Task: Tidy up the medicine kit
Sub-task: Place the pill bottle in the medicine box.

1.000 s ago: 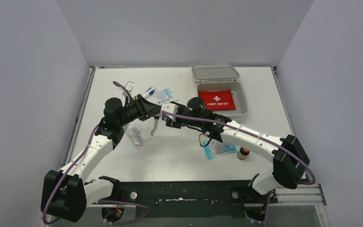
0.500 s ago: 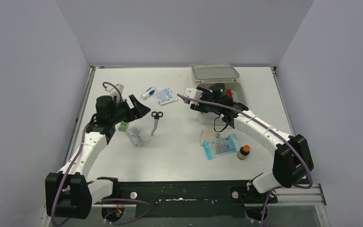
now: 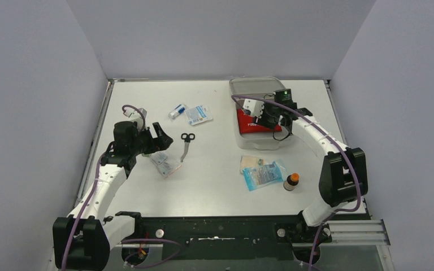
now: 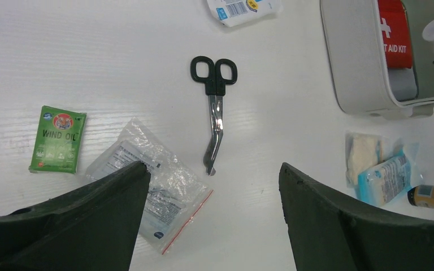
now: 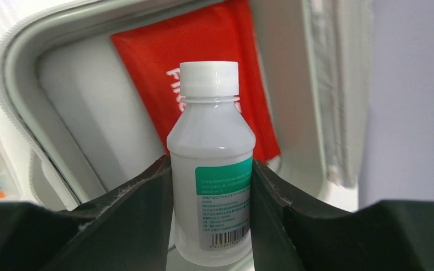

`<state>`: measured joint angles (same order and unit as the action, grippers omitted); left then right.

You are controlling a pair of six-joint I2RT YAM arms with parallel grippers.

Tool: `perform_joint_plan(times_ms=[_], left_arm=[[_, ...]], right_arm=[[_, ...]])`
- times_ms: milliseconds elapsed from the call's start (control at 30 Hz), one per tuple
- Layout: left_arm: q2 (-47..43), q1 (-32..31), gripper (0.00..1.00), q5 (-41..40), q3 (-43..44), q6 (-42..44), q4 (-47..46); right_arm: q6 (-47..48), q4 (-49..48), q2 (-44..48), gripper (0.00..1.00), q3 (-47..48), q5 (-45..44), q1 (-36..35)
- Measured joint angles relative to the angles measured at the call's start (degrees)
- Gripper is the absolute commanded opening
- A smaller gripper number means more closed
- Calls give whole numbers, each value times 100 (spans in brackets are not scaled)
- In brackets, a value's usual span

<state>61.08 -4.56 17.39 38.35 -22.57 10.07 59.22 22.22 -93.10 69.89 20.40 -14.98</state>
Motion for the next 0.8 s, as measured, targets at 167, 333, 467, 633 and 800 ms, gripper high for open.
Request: perform_joint_plan(times_ms=[167,333,467,633,800], left_arm=[[-111,17,82,-109,0,98,11],[-105,17,83,-114,0,140,57],[-105,33,83,-114,0,166,63],[-105,74,83,-111,0,184,63],[-103,87,83,-111,0,179,63]], right_arm=[[518,612,-629,40,317,470,-26],[898,1137,-970,45,470,756,-90],[1095,1259,-1051,52,564,863,-155],[1224,1303,-1189,67,732,940,-201],[1255,1419,-1202,75,887,1003,-199]])
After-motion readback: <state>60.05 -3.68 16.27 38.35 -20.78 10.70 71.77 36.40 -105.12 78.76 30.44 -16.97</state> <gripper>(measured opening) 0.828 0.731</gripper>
